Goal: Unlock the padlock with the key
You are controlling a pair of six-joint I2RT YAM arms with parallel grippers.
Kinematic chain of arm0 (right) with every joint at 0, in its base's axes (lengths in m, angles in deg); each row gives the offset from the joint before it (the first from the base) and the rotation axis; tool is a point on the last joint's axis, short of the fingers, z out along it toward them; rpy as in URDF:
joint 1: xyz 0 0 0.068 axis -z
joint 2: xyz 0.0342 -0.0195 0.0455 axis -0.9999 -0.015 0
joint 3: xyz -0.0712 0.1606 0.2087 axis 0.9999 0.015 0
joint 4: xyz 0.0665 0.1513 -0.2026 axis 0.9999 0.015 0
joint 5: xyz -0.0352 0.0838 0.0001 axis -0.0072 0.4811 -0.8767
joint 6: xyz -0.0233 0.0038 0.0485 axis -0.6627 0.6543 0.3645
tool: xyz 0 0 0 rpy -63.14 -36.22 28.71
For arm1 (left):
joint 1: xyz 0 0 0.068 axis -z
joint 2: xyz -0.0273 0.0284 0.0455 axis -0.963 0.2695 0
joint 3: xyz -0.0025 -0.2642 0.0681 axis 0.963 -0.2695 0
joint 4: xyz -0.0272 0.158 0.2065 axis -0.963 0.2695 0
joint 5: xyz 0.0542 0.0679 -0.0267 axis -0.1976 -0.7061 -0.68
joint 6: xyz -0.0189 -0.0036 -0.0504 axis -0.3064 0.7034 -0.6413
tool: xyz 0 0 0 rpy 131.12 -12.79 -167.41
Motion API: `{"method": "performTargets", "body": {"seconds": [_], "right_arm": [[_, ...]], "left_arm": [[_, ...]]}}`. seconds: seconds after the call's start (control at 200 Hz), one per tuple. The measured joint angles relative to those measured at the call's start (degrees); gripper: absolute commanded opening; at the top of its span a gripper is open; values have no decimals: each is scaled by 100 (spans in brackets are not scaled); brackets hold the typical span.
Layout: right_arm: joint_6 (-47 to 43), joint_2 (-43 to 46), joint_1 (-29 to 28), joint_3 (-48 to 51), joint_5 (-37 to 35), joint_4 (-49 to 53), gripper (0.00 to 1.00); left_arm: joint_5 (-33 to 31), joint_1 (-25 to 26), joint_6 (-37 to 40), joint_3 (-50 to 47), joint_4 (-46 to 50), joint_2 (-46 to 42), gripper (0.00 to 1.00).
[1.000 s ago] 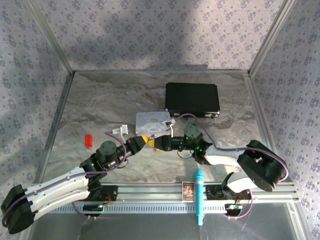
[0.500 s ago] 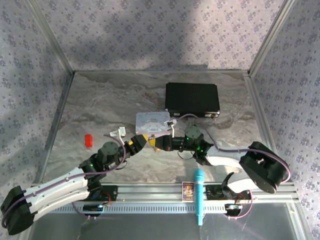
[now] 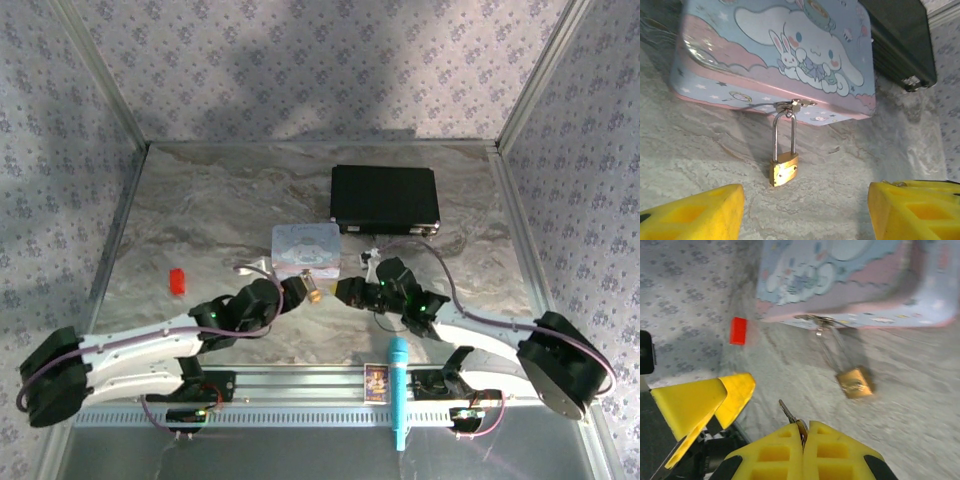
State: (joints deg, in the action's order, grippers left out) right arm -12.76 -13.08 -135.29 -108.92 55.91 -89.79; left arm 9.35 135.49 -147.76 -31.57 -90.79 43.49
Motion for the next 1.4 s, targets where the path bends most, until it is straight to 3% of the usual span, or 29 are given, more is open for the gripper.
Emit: {"method": "performTargets", "body": {"seconds": [0.215,0.295,0.74,0.915,1.064,1.209,1.399], "right_arm": [[20,256,92,339,-192,306,0],[26,260,92,376,-195,326,0],[109,337,118,431,-256,317,0],[203,343,170,592,-249,251,0],[260,396,243,664,-251,254,0],[260,382,243,667,-188,227,0],[442,-229,258,667,122,-271,0]], "left_arm": [[562,-420,101,35,-922,1362,67],[688,-415,160,225,-942,1731,63],[640,-411,107,516,-1572,2815,53],[463,-393,92,881,-1325,3174,39],[238,-289,103,1078,-1010,3298,35],[55,-177,37,1202,-776,3357,22],[72,-146,-31,1224,-632,3357,22]]}}
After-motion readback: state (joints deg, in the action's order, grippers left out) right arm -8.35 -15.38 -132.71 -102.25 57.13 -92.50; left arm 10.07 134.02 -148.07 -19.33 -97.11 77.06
